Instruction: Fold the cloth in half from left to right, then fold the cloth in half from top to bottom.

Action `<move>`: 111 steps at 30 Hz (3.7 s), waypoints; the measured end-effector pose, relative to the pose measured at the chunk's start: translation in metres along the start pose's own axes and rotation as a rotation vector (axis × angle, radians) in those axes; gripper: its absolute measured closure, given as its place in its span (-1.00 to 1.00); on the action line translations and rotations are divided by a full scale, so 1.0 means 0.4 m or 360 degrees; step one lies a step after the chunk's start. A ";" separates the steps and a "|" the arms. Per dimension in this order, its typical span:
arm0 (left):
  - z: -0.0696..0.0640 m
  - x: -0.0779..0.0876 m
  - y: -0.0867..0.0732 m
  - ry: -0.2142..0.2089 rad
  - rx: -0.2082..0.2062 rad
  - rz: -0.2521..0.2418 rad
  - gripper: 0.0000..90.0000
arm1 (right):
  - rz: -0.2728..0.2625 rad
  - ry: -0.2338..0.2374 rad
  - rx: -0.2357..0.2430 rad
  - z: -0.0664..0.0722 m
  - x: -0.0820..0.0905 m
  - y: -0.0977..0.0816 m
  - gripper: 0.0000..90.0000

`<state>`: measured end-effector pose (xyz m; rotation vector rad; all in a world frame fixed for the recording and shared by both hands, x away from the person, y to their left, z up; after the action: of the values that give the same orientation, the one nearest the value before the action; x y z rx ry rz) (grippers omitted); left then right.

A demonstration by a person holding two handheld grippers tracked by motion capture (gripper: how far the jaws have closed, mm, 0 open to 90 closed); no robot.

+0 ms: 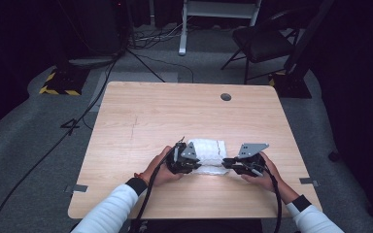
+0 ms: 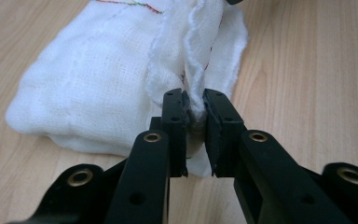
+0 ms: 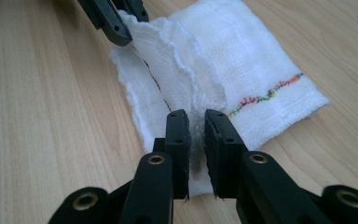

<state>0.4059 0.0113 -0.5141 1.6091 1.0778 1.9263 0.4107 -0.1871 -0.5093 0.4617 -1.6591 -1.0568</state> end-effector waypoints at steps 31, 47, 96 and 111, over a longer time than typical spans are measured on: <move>0.108 -0.053 -0.018 0.0132 -0.0001 0.0041 0.79 | 0.0071 -0.0132 -0.0003 -0.072 -0.081 -0.009 0.86; 0.074 -0.003 -0.030 0.0131 -0.0034 0.0105 0.41 | 0.0108 -0.0098 0.0059 -0.038 -0.056 -0.004 0.60; 0.070 0.012 -0.049 0.0169 0.0133 0.0067 -0.53 | 0.0117 -0.0104 -0.0194 -0.062 -0.109 0.001 -0.20; 0.001 0.182 -0.231 0.0349 0.0193 0.0079 -0.55 | 0.0087 -0.0184 -0.0119 -0.019 -0.074 0.013 -0.35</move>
<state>0.3727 0.1214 -0.5384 1.5257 1.2736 2.1467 0.4293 -0.1656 -0.5214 0.3098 -1.7172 -1.1181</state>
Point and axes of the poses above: each handheld gripper's, and its own axes: x roughly backward along the jaws, y roughly out of its top, z roughly to its left, the point moved 6 cm from there along -x, roughly forward along the jaws, and after that the axes turned 7 degrees about -z, right-handed, at the moved point
